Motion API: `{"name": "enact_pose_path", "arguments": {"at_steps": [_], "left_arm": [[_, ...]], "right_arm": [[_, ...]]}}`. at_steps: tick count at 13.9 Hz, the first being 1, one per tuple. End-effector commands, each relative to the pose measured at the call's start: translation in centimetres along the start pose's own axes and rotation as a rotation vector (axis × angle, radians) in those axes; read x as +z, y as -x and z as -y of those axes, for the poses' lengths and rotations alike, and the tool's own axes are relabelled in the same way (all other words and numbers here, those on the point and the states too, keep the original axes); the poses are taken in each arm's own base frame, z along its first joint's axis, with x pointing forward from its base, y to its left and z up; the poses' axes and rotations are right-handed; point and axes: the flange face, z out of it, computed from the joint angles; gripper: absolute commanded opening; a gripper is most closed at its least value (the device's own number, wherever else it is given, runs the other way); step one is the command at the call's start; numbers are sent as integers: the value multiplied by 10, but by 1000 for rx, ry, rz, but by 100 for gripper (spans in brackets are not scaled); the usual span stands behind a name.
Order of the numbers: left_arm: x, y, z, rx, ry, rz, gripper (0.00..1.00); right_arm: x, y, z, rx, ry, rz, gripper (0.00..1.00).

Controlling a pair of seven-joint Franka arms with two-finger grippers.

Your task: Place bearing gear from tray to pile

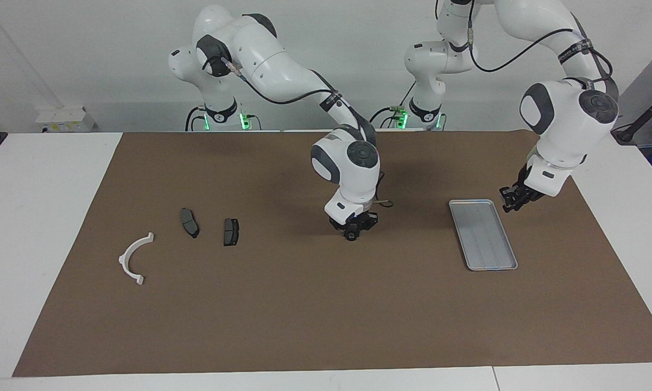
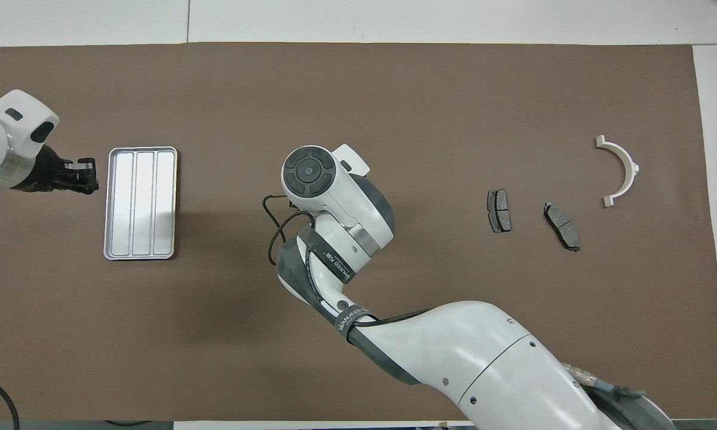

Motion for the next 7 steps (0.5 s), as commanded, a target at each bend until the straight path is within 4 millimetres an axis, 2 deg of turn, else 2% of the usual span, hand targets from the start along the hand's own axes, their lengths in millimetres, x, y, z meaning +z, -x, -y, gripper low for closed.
{"name": "enact_pose_path", "arguments": {"at_steps": [1, 2, 5, 6, 7], "left_arm": [[-7, 3, 2, -14, 1, 4, 0], [-8, 3, 1, -31, 1, 1, 0], [-9, 2, -14, -72, 4, -10, 0], [-12, 0, -22, -97, 6, -14, 0], [-15, 1, -45, -102, 9, -20, 0]], "right_arm": [[-24, -1, -12, 23, 13, 8, 0], [-37, -6, -20, 27, 14, 5, 0], [-94, -32, -65, 71, 2, -18, 0], [-122, -46, -87, 82, -22, -45, 0], [-150, -60, -116, 109, -38, -75, 0]]}}
